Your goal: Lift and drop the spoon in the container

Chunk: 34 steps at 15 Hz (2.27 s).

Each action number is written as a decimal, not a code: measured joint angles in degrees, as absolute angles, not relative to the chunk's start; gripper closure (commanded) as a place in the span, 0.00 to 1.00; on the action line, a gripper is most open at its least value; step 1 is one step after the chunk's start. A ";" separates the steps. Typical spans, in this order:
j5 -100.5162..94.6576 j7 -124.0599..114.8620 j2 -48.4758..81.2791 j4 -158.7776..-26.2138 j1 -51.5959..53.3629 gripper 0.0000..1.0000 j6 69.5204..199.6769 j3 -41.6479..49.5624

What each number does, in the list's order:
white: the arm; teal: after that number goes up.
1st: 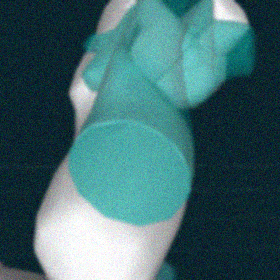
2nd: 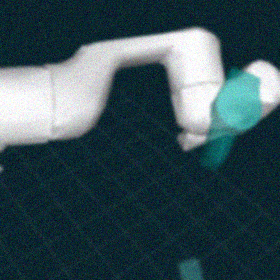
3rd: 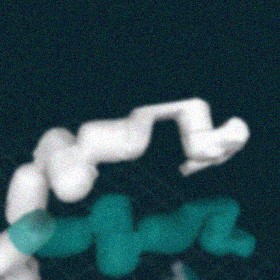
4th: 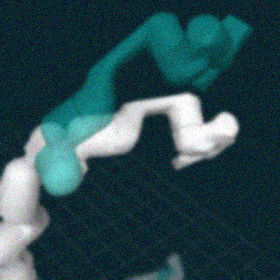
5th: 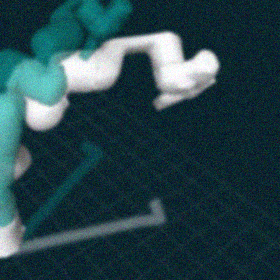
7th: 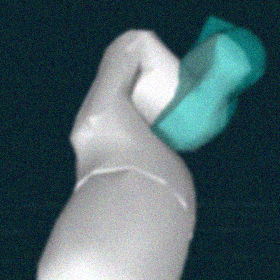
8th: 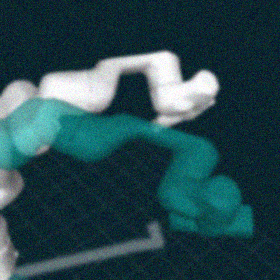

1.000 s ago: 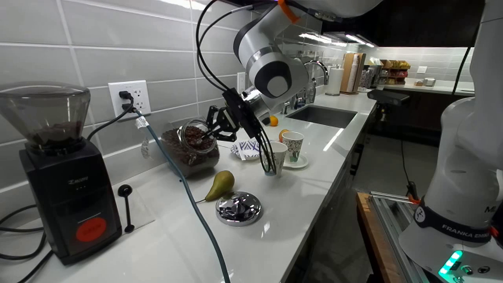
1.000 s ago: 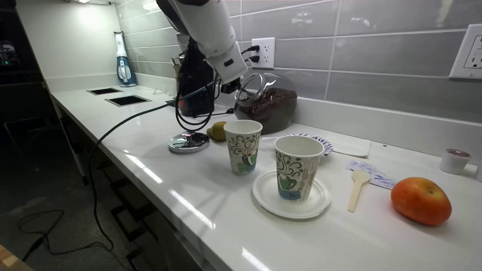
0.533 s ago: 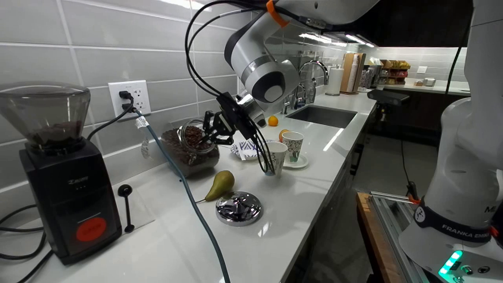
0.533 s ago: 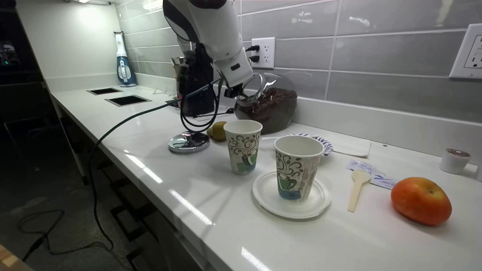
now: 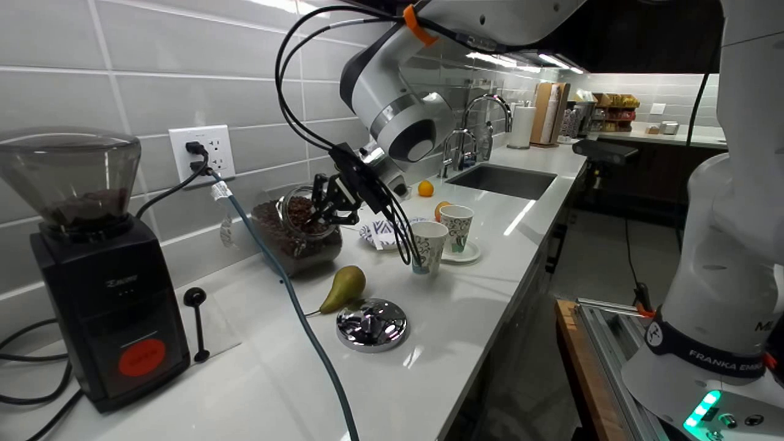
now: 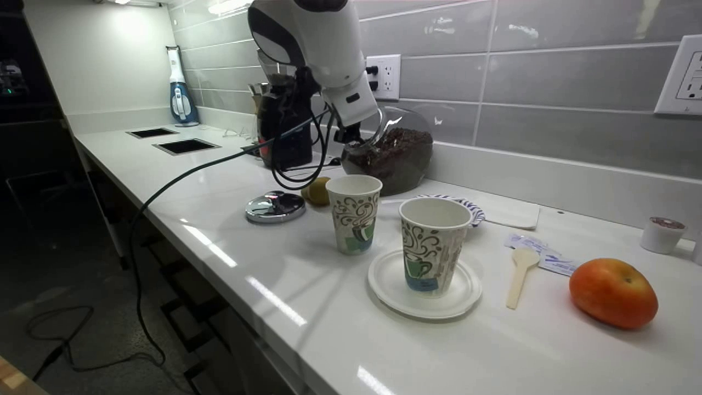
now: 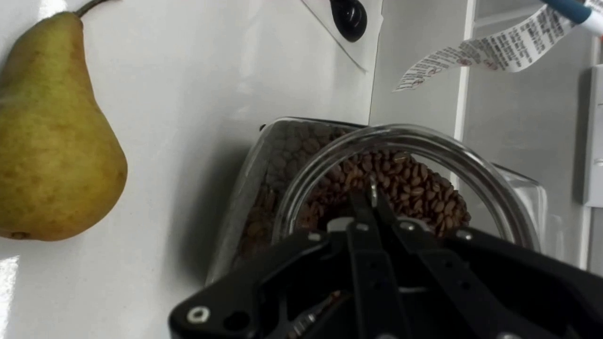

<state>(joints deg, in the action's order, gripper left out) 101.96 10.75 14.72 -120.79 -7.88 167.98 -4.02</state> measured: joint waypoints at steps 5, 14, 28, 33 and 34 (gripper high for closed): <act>99.81 8.27 16.03 -119.36 -8.13 0.99 167.92 -3.70; 99.56 8.24 17.95 -117.35 -8.20 0.99 167.87 -3.18; 95.60 8.29 17.62 -117.30 -8.06 0.17 166.87 -3.24; 95.45 8.65 16.84 -117.64 -8.03 0.00 166.83 -3.24; 95.45 8.83 16.67 -117.98 -8.03 0.00 166.85 -3.24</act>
